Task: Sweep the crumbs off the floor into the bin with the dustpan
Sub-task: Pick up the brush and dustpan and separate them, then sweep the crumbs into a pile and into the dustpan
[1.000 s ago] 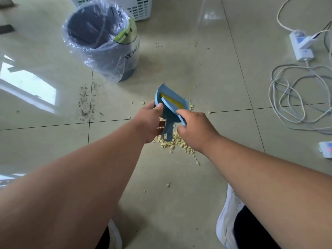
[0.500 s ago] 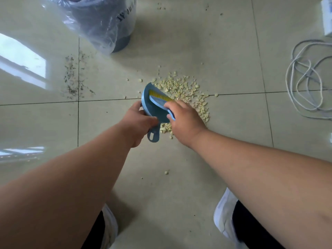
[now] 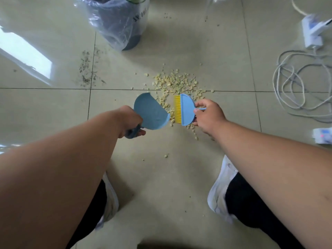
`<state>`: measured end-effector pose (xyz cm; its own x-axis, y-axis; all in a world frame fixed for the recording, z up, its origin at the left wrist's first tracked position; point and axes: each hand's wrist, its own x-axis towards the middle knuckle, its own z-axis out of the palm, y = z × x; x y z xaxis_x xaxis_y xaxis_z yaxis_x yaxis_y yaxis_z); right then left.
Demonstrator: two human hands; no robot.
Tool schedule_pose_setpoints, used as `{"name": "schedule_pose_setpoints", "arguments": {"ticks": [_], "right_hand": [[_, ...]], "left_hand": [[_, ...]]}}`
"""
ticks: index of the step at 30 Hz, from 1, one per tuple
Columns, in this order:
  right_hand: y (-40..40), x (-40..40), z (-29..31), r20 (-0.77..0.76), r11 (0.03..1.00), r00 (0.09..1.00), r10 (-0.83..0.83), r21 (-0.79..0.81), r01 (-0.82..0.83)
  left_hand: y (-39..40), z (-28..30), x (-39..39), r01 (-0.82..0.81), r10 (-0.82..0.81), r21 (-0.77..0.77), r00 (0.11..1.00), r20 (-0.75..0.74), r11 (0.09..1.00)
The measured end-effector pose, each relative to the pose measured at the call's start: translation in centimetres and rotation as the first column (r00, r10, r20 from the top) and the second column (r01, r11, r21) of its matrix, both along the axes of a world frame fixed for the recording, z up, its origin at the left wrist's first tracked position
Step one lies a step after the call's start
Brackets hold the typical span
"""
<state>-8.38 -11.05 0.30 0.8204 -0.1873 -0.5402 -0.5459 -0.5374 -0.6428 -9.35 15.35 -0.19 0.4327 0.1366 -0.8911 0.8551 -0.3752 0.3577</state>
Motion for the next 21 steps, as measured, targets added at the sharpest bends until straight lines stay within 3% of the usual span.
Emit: {"name": "schedule_pose_setpoints", "arguments": {"ticks": [5,9,13,16,19,21], "right_hand": [[-2.1,-2.7,-1.9,-0.232,0.982,0.954,0.19,0.044,-0.185],[-1.1,-4.9,-3.8,-0.411,0.879,0.784,0.466,0.12,-0.461],[1.8,-7.5,-6.1,-0.503,0.622,0.467,0.727,0.195,-0.758],[3.7,-8.4,-7.7,-0.449,0.372,0.319,0.835,0.032,-0.928],[4.4,-7.0,-8.0,-0.394,0.301,0.321,0.861,-0.113,-0.947],[4.3,-5.2,-7.8,-0.355,0.325,0.383,0.853,-0.212,-0.922]], "left_hand": [[3.3,-1.0,-1.4,0.252,-0.236,0.189,0.966,-0.103,0.949],[4.8,-1.7,-1.9,0.478,-0.441,0.232,0.876,-0.195,0.847],[5.2,-2.7,-3.4,0.674,-0.616,0.165,0.73,-0.295,0.72],[5.2,-3.5,-4.7,0.716,-0.651,0.148,0.687,-0.321,0.682],[5.1,-4.1,-5.0,0.707,-0.648,0.183,0.702,-0.296,0.683],[5.0,-4.3,-4.5,0.689,-0.634,0.2,0.721,-0.279,0.696]]}}
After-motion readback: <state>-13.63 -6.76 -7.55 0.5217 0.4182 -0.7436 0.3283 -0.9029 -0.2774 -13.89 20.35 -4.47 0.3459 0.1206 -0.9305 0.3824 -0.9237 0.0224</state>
